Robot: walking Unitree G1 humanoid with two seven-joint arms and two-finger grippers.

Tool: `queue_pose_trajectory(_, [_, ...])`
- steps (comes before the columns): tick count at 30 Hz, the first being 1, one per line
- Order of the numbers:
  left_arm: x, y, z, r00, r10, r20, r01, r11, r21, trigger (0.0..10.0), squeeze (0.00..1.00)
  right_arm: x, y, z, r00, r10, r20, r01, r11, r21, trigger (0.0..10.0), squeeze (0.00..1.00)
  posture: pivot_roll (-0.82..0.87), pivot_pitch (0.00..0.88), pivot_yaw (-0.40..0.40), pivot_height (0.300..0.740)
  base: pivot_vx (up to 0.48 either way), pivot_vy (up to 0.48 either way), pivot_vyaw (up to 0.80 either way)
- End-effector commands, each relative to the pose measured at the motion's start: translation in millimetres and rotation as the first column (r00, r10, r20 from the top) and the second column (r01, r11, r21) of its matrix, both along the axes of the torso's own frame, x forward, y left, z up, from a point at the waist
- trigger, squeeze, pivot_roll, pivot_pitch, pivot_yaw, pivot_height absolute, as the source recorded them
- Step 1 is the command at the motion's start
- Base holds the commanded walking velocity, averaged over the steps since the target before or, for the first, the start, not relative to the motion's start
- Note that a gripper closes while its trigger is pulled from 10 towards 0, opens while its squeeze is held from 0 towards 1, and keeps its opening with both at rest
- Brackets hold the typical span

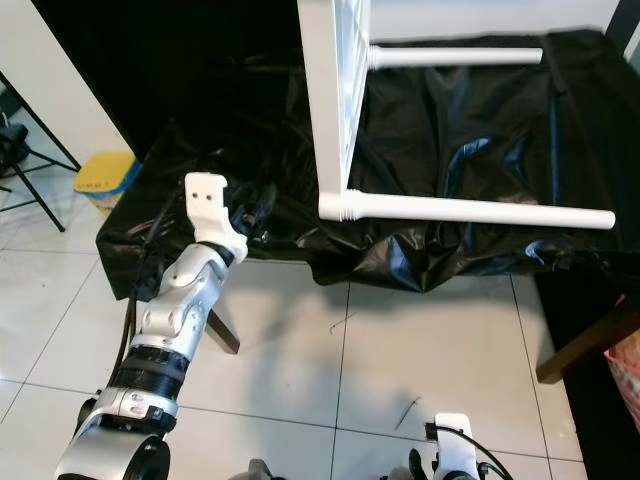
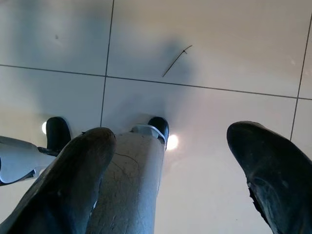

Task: Building children table

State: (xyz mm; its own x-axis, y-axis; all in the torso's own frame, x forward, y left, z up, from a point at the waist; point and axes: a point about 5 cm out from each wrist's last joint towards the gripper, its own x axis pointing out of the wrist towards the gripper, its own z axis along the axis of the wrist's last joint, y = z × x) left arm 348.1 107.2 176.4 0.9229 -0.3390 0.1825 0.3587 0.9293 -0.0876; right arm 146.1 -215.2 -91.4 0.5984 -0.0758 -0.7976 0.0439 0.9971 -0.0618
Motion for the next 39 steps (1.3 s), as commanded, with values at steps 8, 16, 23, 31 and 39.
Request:
queue_pose_trajectory(8, [-0.5, 11.8, -4.0, 0.999, 0.039, -0.016, -0.039, 0.999, 0.001, 10.0, 0.00, -21.2, 5.7, -9.6, 0.996, 0.017, -0.091, -0.015, 1.000, 0.020, 10.0, 0.00, -0.08, 0.058, 0.066, 0.740, 0.000, 0.000, 0.00])
queue_pose_trajectory(16, [-1.6, 12.7, -4.6, 1.000, 0.027, -0.016, -0.027, 1.000, -0.006, 10.0, 0.00, -21.7, 5.6, -9.8, 0.996, 0.012, -0.093, -0.010, 1.000, 0.022, 10.0, 0.00, -0.08, 0.062, 0.069, 0.740, 0.000, 0.000, 0.00])
queue_pose_trajectory(23, [-1.3, 13.0, -5.0, 1.000, 0.012, -0.028, -0.013, 0.999, -0.032, 10.0, 0.79, -21.5, 5.3, -9.7, 0.996, 0.004, -0.092, -0.002, 1.000, 0.023, 10.0, 0.00, -0.08, 0.067, 0.071, 0.740, 0.000, 0.000, 0.00])
queue_pose_trajectory(31, [-2.7, 13.4, -7.2, 0.999, -0.004, -0.034, 0.004, 1.000, -0.017, 10.0, 0.87, -20.5, 5.3, -9.4, 0.996, -0.002, -0.087, 0.004, 1.000, 0.022, 10.0, 1.00, -0.08, 0.070, 0.071, 0.740, 0.000, 0.000, 0.00])
queue_pose_trajectory(39, [-7.4, 10.3, -9.8, 0.999, -0.043, -0.032, 0.043, 0.999, 0.013, 10.0, 0.00, -17.4, 0.7, -6.8, 0.998, -0.022, -0.052, 0.022, 1.000, 0.011, 10.0, 1.00, -0.08, 0.073, 0.078, 0.740, 0.000, 0.000, 0.00])
